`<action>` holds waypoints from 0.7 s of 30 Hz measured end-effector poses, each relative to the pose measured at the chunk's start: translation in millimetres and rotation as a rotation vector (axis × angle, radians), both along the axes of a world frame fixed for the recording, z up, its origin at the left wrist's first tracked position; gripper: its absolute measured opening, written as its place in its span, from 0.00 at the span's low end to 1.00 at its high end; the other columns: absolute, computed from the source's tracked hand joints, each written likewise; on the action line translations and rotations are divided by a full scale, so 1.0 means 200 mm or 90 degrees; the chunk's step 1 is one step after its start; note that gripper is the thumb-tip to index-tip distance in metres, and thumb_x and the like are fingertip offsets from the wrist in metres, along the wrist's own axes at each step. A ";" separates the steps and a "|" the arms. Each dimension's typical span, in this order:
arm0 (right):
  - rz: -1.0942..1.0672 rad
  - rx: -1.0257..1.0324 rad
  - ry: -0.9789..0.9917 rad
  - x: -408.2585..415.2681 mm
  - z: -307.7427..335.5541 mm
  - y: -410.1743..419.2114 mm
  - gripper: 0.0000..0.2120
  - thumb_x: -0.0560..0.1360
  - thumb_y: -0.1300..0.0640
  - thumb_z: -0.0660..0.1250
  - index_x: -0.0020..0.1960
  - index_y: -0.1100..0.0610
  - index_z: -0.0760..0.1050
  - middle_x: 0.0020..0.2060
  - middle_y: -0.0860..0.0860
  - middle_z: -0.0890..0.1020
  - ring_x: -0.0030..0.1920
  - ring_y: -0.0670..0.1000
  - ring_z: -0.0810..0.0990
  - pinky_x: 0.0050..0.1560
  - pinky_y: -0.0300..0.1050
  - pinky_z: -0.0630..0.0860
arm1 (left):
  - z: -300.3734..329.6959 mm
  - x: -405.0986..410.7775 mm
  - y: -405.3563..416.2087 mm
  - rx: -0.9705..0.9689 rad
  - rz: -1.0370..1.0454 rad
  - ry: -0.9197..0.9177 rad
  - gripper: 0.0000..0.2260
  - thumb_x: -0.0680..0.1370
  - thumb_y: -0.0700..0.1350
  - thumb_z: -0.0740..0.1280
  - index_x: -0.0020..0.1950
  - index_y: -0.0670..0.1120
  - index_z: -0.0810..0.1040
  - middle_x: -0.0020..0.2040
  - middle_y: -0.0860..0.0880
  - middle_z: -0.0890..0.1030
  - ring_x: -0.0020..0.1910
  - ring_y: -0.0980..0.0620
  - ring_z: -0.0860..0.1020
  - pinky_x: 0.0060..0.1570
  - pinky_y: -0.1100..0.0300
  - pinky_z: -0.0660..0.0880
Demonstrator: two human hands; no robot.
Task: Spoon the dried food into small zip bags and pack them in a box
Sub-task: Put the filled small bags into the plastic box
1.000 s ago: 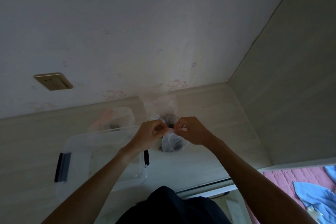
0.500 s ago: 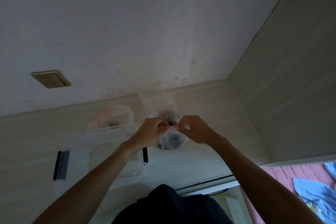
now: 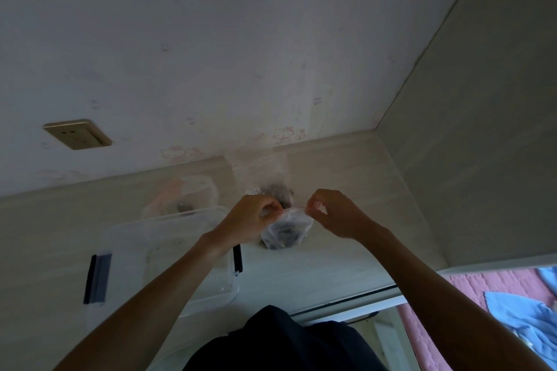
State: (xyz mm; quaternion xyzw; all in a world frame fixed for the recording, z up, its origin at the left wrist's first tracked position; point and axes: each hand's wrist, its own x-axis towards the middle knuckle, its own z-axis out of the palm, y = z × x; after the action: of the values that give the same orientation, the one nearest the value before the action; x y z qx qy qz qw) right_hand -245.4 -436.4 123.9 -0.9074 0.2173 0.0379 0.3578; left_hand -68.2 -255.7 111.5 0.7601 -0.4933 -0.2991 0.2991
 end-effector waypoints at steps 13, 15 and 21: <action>0.073 -0.028 0.015 -0.04 0.02 -0.04 0.09 0.83 0.51 0.65 0.56 0.55 0.79 0.52 0.50 0.80 0.51 0.47 0.76 0.55 0.41 0.72 | 0.03 -0.03 -0.02 0.020 -0.044 -0.102 0.08 0.82 0.53 0.70 0.52 0.51 0.85 0.45 0.55 0.86 0.42 0.58 0.82 0.46 0.55 0.80; 0.073 -0.023 0.010 -0.06 0.02 -0.06 0.09 0.82 0.50 0.67 0.55 0.56 0.80 0.50 0.50 0.80 0.50 0.48 0.77 0.54 0.41 0.72 | 0.04 0.00 0.03 0.033 -0.028 -0.099 0.09 0.82 0.54 0.70 0.49 0.51 0.84 0.42 0.56 0.85 0.39 0.59 0.81 0.42 0.59 0.77; 0.007 0.086 -0.032 -0.11 0.06 -0.10 0.05 0.75 0.51 0.76 0.45 0.51 0.83 0.41 0.42 0.82 0.42 0.38 0.79 0.47 0.29 0.73 | 0.06 0.05 0.20 0.031 0.008 -0.028 0.07 0.78 0.56 0.73 0.43 0.56 0.84 0.38 0.63 0.84 0.39 0.63 0.82 0.43 0.69 0.75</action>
State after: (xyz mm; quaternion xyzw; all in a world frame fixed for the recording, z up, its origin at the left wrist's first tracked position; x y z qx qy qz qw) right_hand -267.2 -456.5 136.2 -0.8831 0.2004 0.0313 0.4231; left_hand -59.1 -215.0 124.2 0.7768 -0.4873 -0.2921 0.2715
